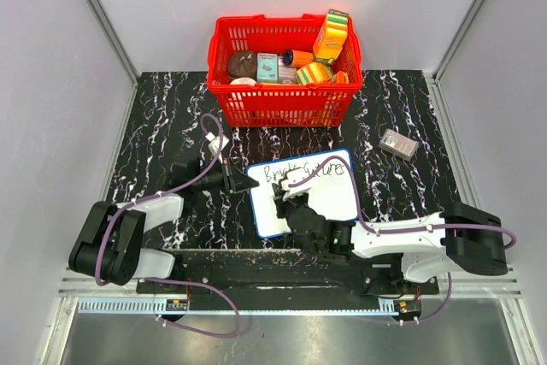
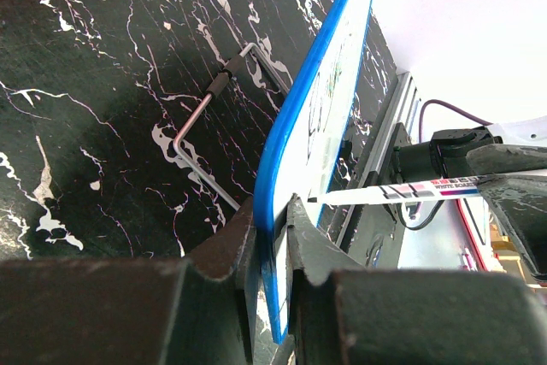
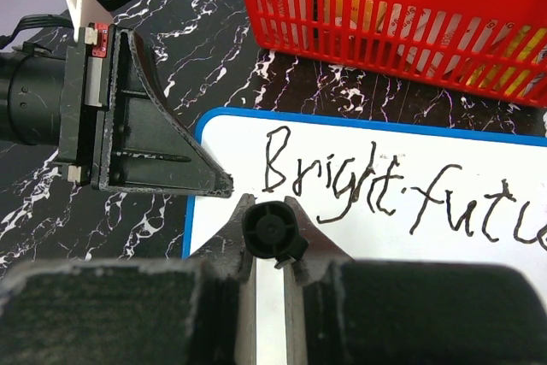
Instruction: Write a sentence on the whiteboard
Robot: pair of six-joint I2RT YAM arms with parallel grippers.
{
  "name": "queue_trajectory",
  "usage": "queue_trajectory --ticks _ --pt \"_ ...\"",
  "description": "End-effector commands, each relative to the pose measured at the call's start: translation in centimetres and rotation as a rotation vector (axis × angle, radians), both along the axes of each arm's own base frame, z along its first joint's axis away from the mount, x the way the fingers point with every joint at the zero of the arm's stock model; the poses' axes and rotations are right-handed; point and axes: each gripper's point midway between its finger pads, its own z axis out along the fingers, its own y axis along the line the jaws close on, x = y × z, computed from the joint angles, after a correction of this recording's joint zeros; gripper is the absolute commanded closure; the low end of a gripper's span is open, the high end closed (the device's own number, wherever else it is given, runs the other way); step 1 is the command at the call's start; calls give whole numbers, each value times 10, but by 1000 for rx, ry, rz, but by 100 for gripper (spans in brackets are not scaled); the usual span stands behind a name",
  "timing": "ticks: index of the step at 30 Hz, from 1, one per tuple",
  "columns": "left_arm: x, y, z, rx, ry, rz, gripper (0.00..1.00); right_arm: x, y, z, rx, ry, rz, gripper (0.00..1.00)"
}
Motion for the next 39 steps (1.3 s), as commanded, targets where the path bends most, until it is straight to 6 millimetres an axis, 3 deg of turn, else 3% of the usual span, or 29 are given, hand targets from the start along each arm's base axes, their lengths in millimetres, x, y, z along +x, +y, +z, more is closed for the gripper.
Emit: queue_trajectory --ticks 1,31,35,39 --pt "18 11 -20 100 -57 69 100 -2 11 11 46 6 16 100" --pt "19 11 -20 102 -55 70 100 -25 2 -26 43 144 104 100" --pt "19 11 -21 103 -52 72 100 -26 0 -19 60 133 109 100" --pt "19 11 -22 104 -52 71 100 -27 -5 5 151 101 122 100"
